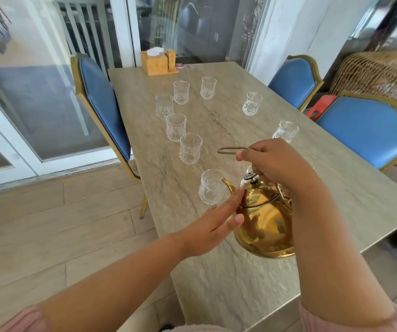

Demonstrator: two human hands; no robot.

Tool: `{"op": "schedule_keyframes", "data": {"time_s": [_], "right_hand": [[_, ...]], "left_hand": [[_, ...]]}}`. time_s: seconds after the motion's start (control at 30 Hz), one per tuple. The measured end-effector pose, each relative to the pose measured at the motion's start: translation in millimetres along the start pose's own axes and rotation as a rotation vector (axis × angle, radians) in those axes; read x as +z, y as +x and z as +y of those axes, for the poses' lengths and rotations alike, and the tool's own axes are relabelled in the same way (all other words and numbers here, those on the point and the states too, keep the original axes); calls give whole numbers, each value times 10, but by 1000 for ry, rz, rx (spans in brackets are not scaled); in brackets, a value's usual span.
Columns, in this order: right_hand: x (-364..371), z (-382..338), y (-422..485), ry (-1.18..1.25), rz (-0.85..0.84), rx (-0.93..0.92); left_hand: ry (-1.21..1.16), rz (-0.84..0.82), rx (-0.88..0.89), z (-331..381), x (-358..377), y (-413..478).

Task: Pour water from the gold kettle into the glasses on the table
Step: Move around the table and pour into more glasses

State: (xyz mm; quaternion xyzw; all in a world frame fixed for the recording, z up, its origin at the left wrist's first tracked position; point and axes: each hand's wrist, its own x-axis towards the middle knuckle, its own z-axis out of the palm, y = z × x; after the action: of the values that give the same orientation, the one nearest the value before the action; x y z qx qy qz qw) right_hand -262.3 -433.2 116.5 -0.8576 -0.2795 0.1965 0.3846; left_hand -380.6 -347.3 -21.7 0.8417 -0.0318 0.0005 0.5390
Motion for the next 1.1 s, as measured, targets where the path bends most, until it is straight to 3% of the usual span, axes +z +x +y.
{"op": "schedule_keyframes", "data": {"time_s": [1.1], "right_hand": [[13,-107,-54,-91,-15,-25]], "left_hand": [[-152,-16,22,232,-7,-82]]}}
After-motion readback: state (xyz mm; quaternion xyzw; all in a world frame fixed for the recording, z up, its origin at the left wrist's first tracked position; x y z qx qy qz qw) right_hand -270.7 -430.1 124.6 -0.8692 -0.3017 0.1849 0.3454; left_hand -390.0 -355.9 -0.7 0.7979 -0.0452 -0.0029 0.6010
